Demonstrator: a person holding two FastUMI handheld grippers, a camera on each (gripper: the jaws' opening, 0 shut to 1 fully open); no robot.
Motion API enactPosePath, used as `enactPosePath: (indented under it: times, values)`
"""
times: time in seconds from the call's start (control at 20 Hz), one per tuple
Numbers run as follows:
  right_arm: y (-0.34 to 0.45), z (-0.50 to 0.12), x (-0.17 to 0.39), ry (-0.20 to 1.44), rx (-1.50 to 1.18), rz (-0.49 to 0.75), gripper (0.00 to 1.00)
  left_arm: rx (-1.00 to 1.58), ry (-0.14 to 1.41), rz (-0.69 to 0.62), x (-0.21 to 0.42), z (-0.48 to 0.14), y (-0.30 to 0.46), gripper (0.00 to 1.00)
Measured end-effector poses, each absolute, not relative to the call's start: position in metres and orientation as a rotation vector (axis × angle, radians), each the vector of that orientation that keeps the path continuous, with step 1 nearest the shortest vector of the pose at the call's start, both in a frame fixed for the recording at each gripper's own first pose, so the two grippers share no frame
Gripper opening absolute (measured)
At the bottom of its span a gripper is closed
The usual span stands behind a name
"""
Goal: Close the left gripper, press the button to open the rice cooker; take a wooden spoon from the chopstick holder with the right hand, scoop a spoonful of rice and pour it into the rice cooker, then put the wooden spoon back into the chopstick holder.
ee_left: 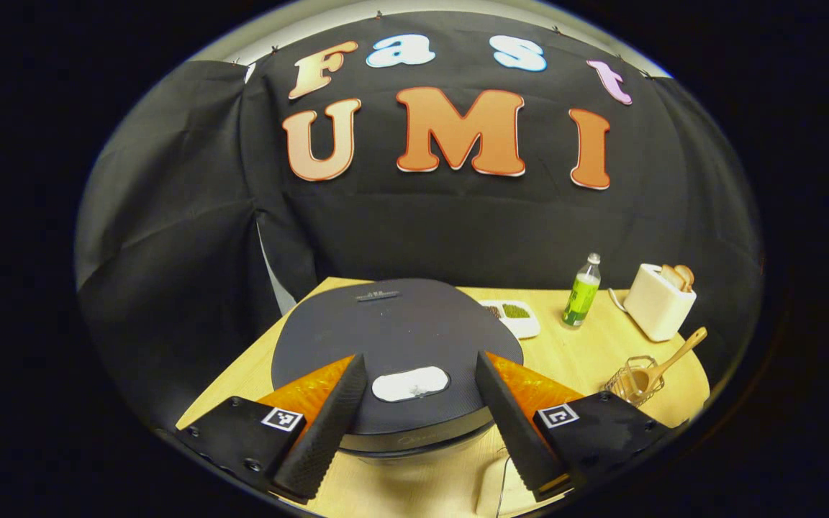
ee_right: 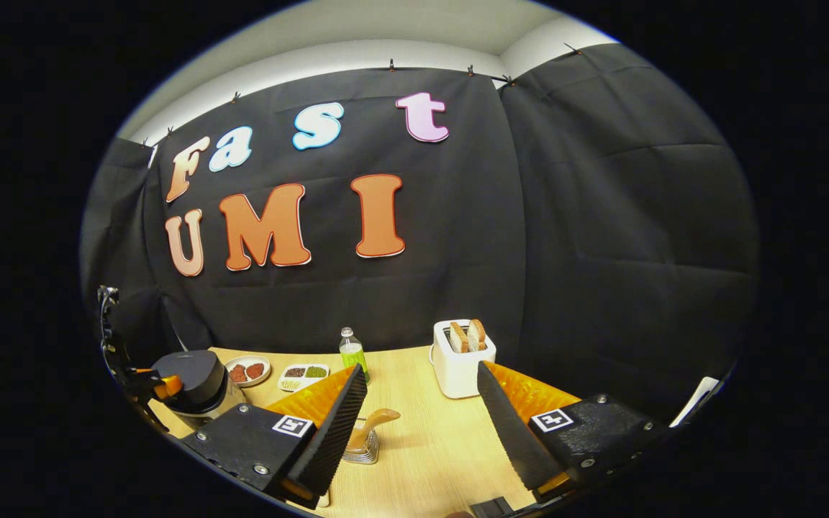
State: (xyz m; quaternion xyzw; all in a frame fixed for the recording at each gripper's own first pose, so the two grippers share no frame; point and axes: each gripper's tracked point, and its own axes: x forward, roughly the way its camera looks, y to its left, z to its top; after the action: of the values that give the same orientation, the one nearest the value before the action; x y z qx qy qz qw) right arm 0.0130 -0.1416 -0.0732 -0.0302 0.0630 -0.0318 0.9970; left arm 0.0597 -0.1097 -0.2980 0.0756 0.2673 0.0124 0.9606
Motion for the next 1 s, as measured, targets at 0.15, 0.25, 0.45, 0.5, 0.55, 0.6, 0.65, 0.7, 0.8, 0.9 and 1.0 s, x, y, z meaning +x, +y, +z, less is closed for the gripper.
enactPosePath:
  times: [0.15, 0.25, 0.45, 0.5, 0.55, 0.6, 0.65, 0.7, 0.8, 0.9, 1.0]
  values:
    - [-0.146, -0.074, 0.011, 0.130, -0.069, -0.068, 0.95, 0.160, 0.501, 0.026, 0.058, -0.292, -0.111, 0.96]
    - [-0.150, -0.076, 0.012, 0.139, -0.067, -0.073, 0.95, 0.157, 0.471, 0.022, 0.059, -0.294, -0.108, 1.00]
    - [-0.151, -0.086, 0.015, 0.161, -0.066, -0.074, 0.95, 0.133, 0.471, 0.038, 0.060, -0.301, -0.105, 0.97]
    - [-0.151, -0.089, 0.015, 0.165, -0.074, -0.074, 0.95, 0.134, 0.459, 0.033, 0.061, -0.301, -0.105, 1.00]
    - [-0.152, -0.090, 0.015, 0.167, -0.081, -0.075, 0.95, 0.129, 0.442, 0.030, 0.061, -0.302, -0.106, 0.98]
    - [-0.152, -0.093, 0.014, 0.172, -0.085, -0.075, 0.95, 0.131, 0.464, 0.032, 0.059, -0.309, -0.105, 0.98]
    - [-0.152, -0.095, 0.015, 0.177, -0.087, -0.073, 0.95, 0.140, 0.452, 0.029, 0.057, -0.311, -0.104, 1.00]
    - [-0.152, -0.097, 0.014, 0.182, -0.087, -0.072, 0.95, 0.154, 0.431, 0.013, 0.058, -0.309, -0.106, 1.00]
    - [-0.153, -0.097, 0.014, 0.182, -0.088, -0.071, 0.95, 0.142, 0.422, 0.002, 0.059, -0.307, -0.106, 0.98]
    - [-0.156, -0.094, 0.014, 0.173, -0.089, -0.081, 0.95, 0.167, 0.424, -0.011, 0.061, -0.307, -0.106, 0.97]
    - [-0.158, -0.091, 0.013, 0.170, -0.079, -0.084, 0.95, 0.178, 0.437, -0.030, 0.059, -0.305, -0.108, 1.00]
